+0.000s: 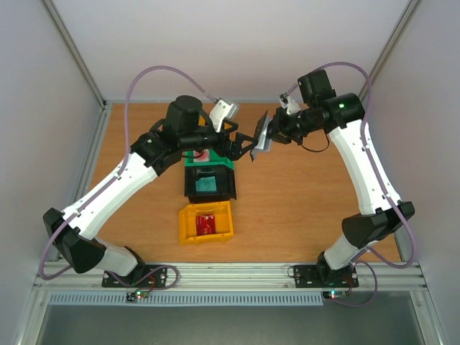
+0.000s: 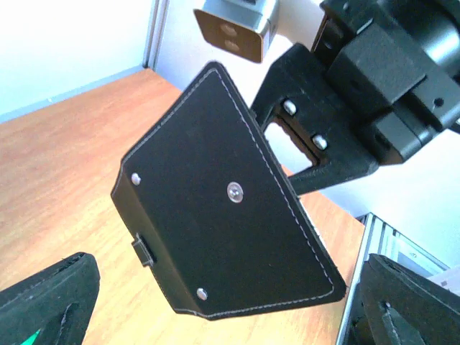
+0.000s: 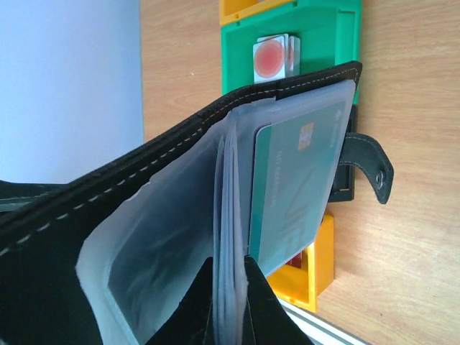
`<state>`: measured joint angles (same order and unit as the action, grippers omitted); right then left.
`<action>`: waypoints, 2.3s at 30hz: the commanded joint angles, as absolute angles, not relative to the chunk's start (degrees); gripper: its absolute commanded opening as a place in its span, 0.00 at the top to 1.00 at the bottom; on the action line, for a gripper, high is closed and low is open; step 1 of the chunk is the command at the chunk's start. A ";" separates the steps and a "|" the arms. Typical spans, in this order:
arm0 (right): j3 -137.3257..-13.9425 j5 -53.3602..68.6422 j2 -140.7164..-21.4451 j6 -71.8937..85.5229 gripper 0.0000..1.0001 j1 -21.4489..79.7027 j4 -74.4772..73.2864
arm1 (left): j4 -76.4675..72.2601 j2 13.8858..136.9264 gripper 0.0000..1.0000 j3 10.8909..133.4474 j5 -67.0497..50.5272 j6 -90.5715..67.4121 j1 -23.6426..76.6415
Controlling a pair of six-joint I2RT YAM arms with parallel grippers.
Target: Take the credit cards out of the card holder
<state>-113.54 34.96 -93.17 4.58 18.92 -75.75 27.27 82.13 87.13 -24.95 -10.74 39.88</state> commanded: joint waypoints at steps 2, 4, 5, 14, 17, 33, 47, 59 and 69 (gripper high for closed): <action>-118.03 32.48 -93.37 9.72 0.99 20.77 -75.90 | 27.61 83.25 0.01 89.26 -25.04 -9.44 39.99; -119.08 31.96 -93.74 10.27 0.99 21.15 -76.41 | 27.97 83.55 0.01 89.49 -25.50 -10.08 39.97; -119.50 31.65 -93.92 10.57 0.99 21.25 -76.74 | 28.03 83.84 0.01 89.67 -25.83 -9.98 39.99; -120.93 29.45 -95.30 12.57 0.99 23.71 -76.88 | 25.30 85.27 0.01 91.41 -26.00 -9.08 40.69; -121.01 29.43 -95.44 12.73 0.99 23.82 -76.22 | 25.47 85.53 0.01 91.30 -26.71 -7.63 40.74; -125.47 31.90 -95.78 12.66 0.99 23.82 -76.64 | 26.88 87.43 0.32 91.80 -22.90 -7.24 40.65; -125.78 38.16 -97.25 9.88 0.99 23.73 -74.68 | 24.51 83.11 0.90 88.48 -27.22 -13.54 40.25; -123.27 42.61 -96.99 12.38 0.87 23.73 -69.36 | 25.08 83.70 1.00 89.65 -24.37 -8.93 40.08; -99.91 52.52 -86.10 24.76 0.47 19.63 -35.86 | 20.30 80.49 1.00 87.24 -33.06 -23.67 37.18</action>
